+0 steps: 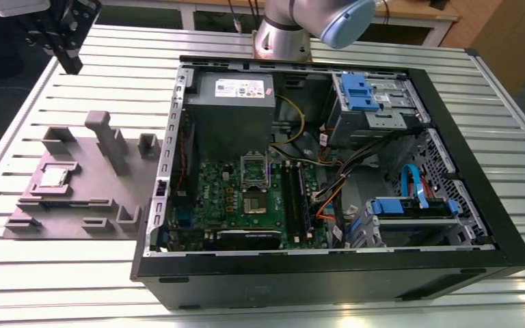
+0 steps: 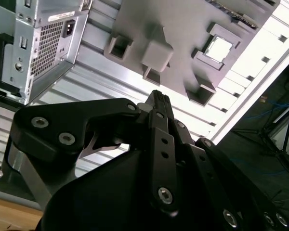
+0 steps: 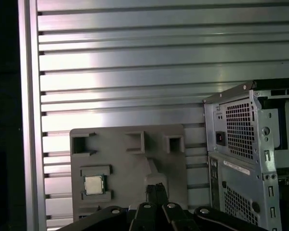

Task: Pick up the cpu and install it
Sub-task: 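Reach for the cpu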

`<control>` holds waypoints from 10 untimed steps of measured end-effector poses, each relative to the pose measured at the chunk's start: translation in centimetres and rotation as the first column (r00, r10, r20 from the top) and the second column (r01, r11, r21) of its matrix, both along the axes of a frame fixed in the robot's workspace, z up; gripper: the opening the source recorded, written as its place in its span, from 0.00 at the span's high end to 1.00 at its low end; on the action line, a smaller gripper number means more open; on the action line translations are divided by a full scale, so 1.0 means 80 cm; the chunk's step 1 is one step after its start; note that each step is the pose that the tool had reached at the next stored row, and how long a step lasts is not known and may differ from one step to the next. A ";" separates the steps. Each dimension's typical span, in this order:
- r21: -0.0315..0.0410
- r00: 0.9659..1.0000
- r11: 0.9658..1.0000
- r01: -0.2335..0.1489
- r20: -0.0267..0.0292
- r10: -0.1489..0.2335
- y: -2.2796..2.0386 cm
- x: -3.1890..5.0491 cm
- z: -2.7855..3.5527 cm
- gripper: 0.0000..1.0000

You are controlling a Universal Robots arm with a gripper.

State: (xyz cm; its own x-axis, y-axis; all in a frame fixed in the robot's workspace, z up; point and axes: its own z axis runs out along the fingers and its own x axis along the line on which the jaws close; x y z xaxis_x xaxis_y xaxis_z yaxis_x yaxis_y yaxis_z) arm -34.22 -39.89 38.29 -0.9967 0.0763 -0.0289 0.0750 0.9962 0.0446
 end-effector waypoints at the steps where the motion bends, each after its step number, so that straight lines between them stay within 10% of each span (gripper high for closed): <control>1: 0.000 1.000 1.000 0.000 0.000 0.000 0.0000 -0.003 -0.0009 0.89; 10: 0.000 1.000 1.000 0.000 0.000 0.000 0.0000 -0.032 -0.0115 0.89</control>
